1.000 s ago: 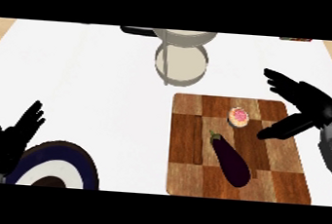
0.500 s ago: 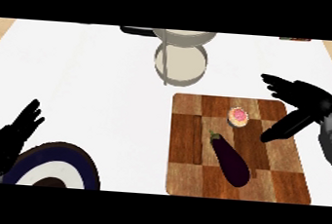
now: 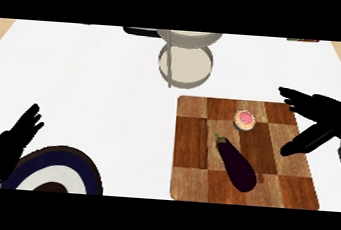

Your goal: Pick the cupcake from the cutting board and place it in the tiered basket

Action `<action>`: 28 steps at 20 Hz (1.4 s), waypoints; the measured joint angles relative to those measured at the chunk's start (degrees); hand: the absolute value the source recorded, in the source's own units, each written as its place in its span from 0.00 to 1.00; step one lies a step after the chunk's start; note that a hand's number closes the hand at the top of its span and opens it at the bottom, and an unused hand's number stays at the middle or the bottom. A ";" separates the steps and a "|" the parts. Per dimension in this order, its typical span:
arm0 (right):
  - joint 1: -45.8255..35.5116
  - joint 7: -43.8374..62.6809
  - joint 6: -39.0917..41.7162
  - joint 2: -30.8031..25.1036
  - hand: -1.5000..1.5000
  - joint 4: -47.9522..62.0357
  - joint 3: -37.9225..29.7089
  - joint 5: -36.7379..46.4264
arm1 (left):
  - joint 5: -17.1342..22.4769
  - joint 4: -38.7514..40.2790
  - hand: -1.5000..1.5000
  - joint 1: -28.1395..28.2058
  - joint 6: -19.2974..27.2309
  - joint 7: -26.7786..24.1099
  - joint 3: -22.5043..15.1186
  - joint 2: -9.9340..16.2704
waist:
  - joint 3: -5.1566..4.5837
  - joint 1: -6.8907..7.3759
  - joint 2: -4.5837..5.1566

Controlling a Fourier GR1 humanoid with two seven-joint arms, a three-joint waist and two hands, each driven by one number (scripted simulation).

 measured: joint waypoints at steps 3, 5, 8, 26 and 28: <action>0.18 -0.97 0.59 1.73 0.00 1.01 -0.60 1.16 | -0.70 0.54 0.50 -0.21 -1.34 -0.43 1.13 -0.62 | 0.01 0.00 0.00; 0.80 -2.72 0.76 2.79 0.00 1.69 -0.66 2.89 | -1.14 2.32 0.50 -1.69 -2.31 -0.28 2.19 -0.81 | 0.07 -0.01 -0.01; -0.17 -3.84 0.58 4.61 0.00 3.39 -1.30 4.87 | -2.23 1.21 0.50 -1.16 -2.88 0.33 2.90 -1.93 | 0.04 0.05 0.00; -1.65 -9.03 -1.33 12.42 0.00 8.02 -2.76 13.55 | -7.44 0.20 0.50 -1.33 -6.26 1.73 7.53 -6.23 | -0.02 0.07 -0.02; -2.40 -9.66 -1.88 13.06 0.00 9.51 -2.72 14.90 | -7.86 0.58 0.50 -1.44 -6.97 1.36 8.16 -6.35 | -0.12 0.00 -0.14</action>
